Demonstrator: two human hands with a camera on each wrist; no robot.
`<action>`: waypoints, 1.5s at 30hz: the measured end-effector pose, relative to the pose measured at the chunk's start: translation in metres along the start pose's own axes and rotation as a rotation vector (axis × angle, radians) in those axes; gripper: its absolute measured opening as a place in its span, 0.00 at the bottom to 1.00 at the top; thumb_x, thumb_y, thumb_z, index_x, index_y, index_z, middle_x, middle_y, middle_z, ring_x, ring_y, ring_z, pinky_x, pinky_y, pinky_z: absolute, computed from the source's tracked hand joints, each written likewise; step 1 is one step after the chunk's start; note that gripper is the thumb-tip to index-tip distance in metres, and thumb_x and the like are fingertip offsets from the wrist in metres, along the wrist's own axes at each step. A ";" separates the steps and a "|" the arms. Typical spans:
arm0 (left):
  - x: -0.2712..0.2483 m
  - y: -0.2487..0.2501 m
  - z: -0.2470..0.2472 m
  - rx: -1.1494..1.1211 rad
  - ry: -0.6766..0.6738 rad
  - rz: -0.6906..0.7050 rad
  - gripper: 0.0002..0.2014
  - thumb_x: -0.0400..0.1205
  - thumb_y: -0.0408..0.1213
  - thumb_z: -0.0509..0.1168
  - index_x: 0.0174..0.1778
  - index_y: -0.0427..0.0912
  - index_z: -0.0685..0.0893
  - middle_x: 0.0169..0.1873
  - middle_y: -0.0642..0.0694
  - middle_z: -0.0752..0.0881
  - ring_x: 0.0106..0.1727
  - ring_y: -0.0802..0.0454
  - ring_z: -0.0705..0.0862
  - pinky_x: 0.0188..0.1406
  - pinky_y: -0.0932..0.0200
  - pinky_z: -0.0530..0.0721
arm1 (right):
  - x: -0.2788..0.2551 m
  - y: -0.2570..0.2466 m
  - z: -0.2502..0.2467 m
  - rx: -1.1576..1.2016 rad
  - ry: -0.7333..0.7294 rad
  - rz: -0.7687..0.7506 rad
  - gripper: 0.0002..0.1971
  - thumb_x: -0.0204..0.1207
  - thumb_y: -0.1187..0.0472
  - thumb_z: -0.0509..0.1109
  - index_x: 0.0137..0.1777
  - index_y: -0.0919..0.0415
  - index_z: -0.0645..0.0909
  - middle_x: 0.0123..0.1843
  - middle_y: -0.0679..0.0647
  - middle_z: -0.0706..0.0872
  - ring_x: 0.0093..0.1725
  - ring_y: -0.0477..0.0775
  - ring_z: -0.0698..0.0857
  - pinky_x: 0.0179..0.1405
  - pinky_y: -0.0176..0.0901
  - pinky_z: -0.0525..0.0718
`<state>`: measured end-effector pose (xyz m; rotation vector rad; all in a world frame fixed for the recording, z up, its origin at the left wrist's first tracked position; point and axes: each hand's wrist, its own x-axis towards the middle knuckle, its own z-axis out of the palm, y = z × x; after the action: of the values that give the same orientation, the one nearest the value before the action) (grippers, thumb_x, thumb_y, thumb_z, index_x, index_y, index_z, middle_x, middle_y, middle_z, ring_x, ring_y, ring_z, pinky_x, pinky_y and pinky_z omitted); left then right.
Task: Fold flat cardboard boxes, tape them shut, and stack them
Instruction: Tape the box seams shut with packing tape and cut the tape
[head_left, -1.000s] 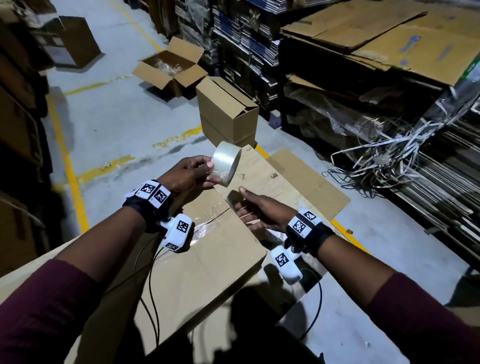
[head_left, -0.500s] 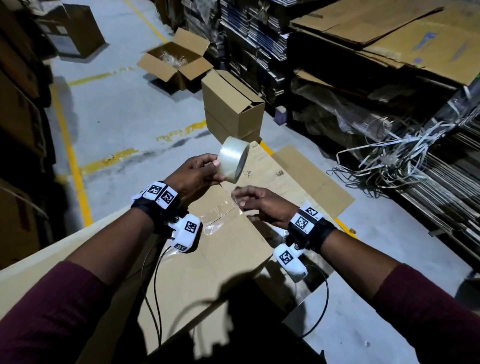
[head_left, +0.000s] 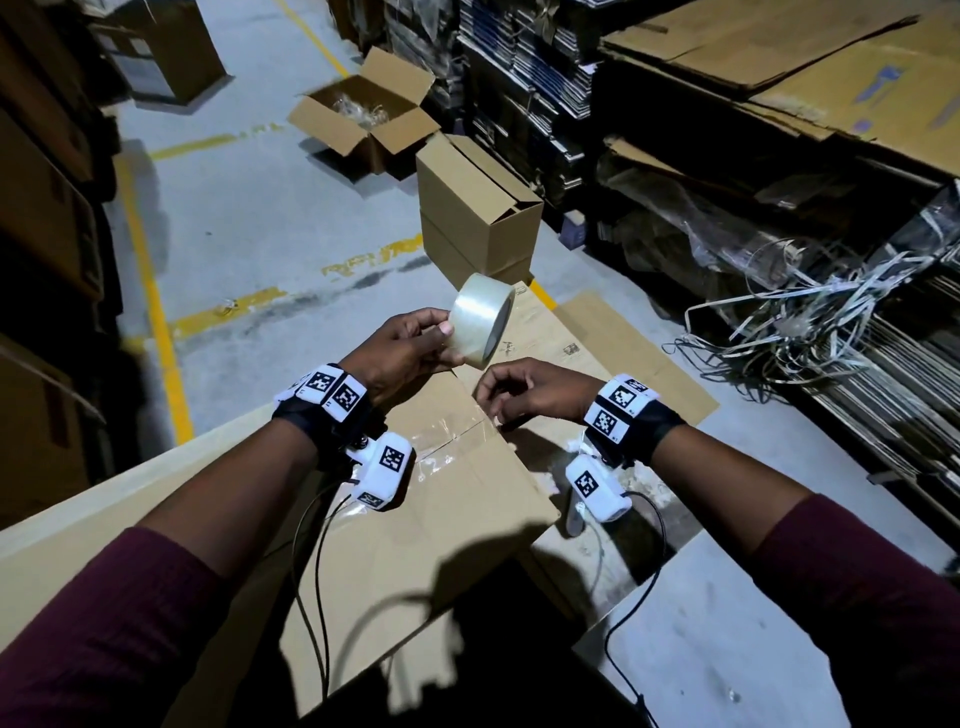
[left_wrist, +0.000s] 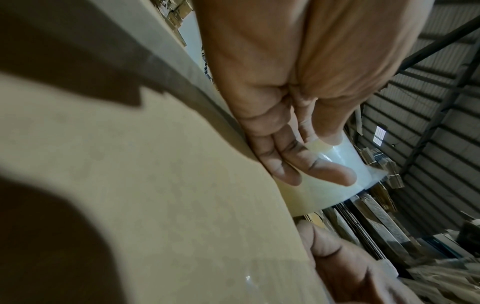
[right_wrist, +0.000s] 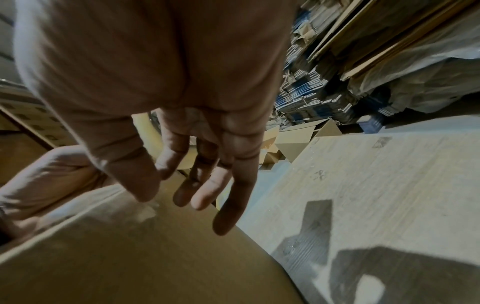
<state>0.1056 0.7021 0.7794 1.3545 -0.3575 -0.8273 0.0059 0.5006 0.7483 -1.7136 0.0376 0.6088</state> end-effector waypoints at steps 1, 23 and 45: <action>0.000 0.000 0.000 0.000 -0.001 0.000 0.07 0.90 0.31 0.58 0.56 0.37 0.81 0.36 0.48 0.89 0.35 0.55 0.88 0.45 0.62 0.87 | 0.002 -0.001 -0.001 -0.032 -0.012 0.013 0.12 0.78 0.79 0.64 0.57 0.68 0.82 0.46 0.62 0.86 0.47 0.55 0.86 0.58 0.56 0.86; 0.001 -0.004 0.002 0.002 0.041 0.009 0.07 0.89 0.30 0.58 0.56 0.37 0.82 0.34 0.48 0.89 0.36 0.54 0.88 0.47 0.59 0.86 | 0.008 0.017 -0.003 0.260 0.033 0.024 0.09 0.78 0.77 0.73 0.56 0.81 0.83 0.38 0.59 0.93 0.38 0.51 0.92 0.44 0.38 0.90; -0.011 -0.005 0.015 -0.013 0.116 0.042 0.05 0.89 0.29 0.60 0.53 0.36 0.82 0.35 0.46 0.87 0.35 0.52 0.86 0.45 0.59 0.85 | -0.074 0.004 0.072 0.122 0.060 0.181 0.29 0.88 0.34 0.41 0.88 0.38 0.51 0.81 0.30 0.60 0.78 0.33 0.62 0.74 0.38 0.66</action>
<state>0.0860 0.6990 0.7802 1.3719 -0.2884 -0.7119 -0.0857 0.5435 0.7680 -1.6206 0.2698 0.6742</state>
